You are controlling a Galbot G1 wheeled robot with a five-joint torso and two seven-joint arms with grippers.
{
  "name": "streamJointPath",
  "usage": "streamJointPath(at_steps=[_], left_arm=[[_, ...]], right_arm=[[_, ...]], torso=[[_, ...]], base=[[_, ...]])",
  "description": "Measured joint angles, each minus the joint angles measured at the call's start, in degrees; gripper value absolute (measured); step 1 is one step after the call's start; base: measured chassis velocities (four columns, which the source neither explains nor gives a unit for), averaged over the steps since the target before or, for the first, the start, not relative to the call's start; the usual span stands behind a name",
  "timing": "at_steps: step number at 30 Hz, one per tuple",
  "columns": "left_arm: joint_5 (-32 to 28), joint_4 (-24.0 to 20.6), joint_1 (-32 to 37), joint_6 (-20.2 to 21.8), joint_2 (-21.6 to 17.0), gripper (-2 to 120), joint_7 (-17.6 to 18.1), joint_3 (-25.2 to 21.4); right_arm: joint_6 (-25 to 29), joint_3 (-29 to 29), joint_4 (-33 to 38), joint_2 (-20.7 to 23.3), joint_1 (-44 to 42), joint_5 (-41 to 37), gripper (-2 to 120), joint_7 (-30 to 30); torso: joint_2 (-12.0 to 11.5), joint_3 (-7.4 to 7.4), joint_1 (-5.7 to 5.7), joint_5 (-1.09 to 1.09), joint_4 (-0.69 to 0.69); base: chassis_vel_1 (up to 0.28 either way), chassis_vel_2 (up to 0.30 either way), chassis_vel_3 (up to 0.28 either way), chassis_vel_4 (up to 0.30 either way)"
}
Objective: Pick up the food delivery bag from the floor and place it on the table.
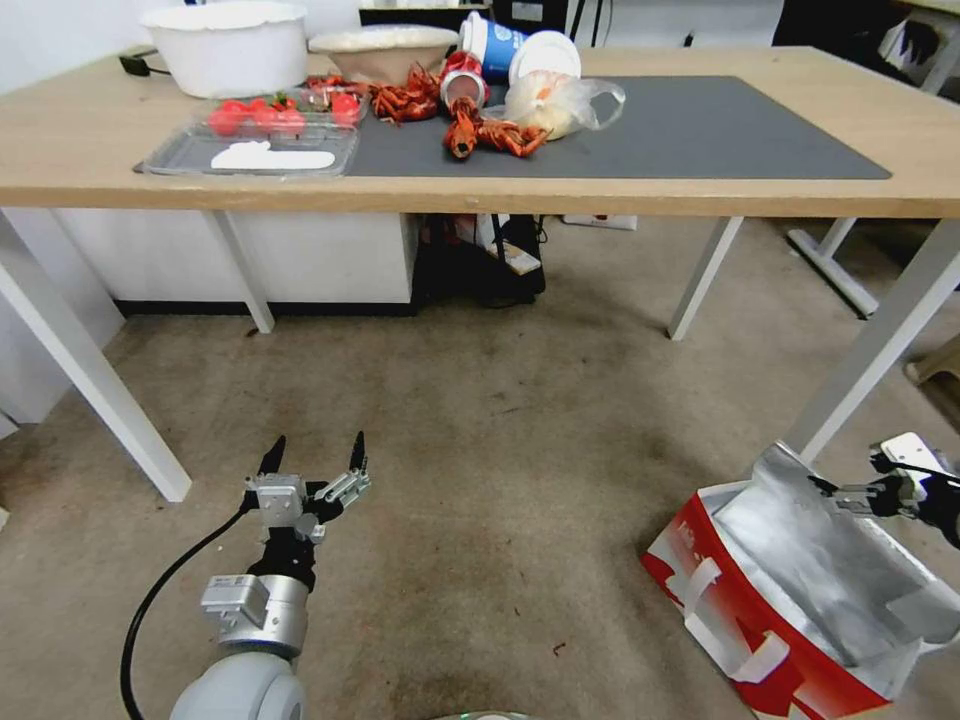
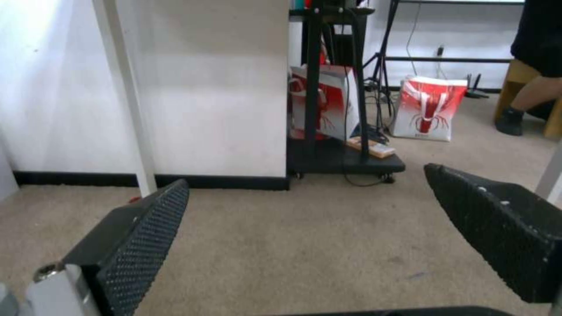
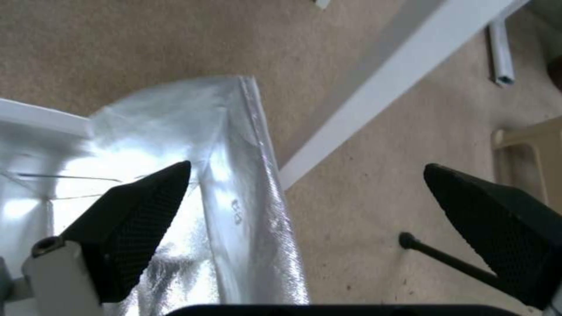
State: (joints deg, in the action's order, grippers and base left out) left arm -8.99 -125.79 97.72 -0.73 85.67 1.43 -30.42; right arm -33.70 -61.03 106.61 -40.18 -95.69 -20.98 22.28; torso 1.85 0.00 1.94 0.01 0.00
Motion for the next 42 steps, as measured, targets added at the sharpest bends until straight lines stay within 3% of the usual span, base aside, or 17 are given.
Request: streamJointPath(at_steps=[15, 28, 42], left_arm=[[0.11, 0.1, -0.05, 0.03, 0.12, 100, -0.06, 0.13], [0.31, -0.05, 0.32, -0.16, 0.77, 100, -0.1, -0.1], [0.53, -0.13, 0.55, -0.38, 0.98, 100, -0.1, -0.1]], right_arm=[[5.03, 6.43, -7.07, 1.31, 5.88, -3.22, 100, -2.64], [6.23, 17.87, -12.88, 0.84, 13.08, -1.91, 99, -3.88], [5.5, 20.08, -16.41, 0.71, 14.3, 0.29, 54, -1.48]], torso=[[0.03, 0.0, 0.01, 0.0, 0.0], [0.05, 0.0, 0.01, 0.0, 0.0], [0.07, 0.0, 0.01, -0.01, 0.0]], base=[[0.0, 0.0, 0.0, 0.0], [0.0, 0.0, 0.0, 0.0], [0.0, 0.0, 0.0, 0.0]])
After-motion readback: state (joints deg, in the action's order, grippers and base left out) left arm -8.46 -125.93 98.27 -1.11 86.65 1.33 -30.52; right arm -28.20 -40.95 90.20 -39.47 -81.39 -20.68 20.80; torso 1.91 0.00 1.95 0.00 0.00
